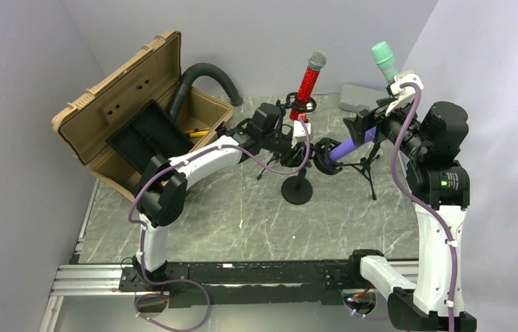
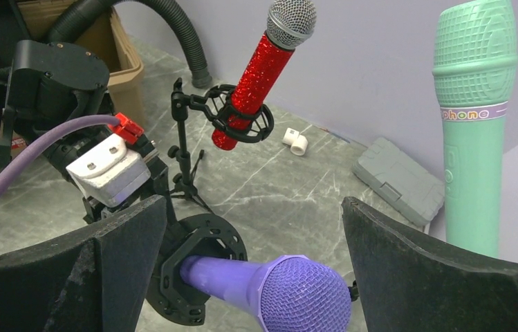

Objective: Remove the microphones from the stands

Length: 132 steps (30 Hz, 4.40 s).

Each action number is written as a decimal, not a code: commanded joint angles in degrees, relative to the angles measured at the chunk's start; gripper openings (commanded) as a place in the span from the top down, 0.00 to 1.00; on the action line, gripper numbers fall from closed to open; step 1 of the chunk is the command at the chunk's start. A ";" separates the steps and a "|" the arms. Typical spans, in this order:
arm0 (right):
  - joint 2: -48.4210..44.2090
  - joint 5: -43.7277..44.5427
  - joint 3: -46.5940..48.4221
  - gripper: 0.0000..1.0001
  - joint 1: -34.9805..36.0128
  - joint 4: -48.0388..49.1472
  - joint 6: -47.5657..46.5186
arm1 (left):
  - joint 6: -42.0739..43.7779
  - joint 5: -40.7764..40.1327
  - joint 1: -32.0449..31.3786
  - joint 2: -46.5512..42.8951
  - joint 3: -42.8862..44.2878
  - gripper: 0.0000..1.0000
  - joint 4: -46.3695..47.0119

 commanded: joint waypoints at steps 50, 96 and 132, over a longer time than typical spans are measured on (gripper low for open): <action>0.28 -24.85 -19.53 0.01 7.10 22.39 14.28 | -13.59 -9.39 12.10 -38.09 -47.49 1.00 29.36; 8.93 -30.35 -36.60 0.81 15.75 67.06 31.13 | -15.48 -2.07 12.12 -32.98 -48.51 1.00 33.67; -3.11 -3.25 -15.14 1.00 7.43 3.37 4.76 | -4.48 -9.04 12.10 -35.17 -45.79 0.93 23.86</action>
